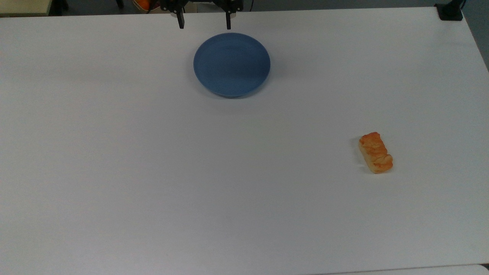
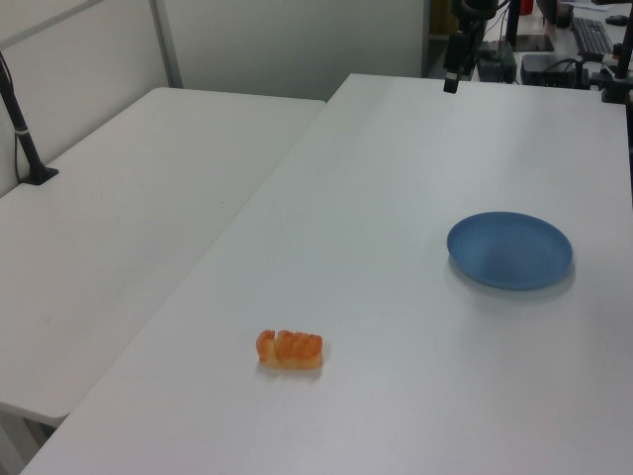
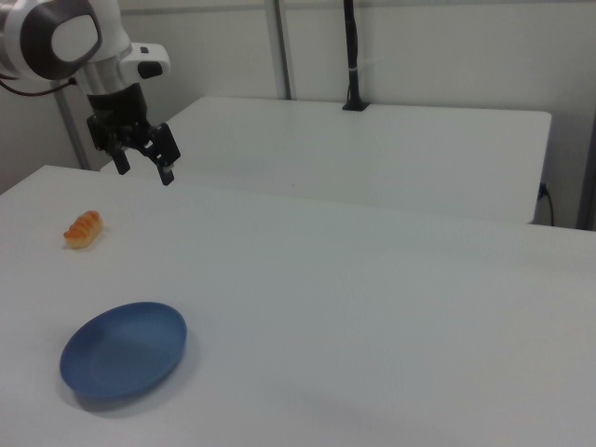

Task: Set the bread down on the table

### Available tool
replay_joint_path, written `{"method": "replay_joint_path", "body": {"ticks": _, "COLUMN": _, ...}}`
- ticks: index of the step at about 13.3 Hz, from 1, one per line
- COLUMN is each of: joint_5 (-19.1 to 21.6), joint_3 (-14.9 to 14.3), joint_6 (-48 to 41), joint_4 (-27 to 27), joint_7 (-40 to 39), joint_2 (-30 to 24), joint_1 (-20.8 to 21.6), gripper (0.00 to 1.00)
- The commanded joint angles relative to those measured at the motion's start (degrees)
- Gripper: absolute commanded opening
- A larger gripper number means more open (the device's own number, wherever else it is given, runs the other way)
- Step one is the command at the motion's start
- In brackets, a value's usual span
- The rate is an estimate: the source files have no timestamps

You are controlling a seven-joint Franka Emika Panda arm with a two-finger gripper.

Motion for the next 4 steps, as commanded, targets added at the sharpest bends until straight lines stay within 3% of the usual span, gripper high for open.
{"method": "replay_joint_path", "body": {"ticks": 1, "joint_5": 0.9, "joint_3": -1.0, "joint_6": -1.7, "joint_4": -0.4, "joint_7": -1.0, "joint_2": -0.8, "joint_1": 1.6, "gripper": 1.00}}
{"method": "replay_joint_path", "body": {"ticks": 4, "joint_5": 0.9, "joint_3": -0.9, "joint_6": -1.6, "joint_4": -0.4, "joint_7": -0.7, "joint_2": -0.9, "joint_1": 1.6, "gripper": 1.00}}
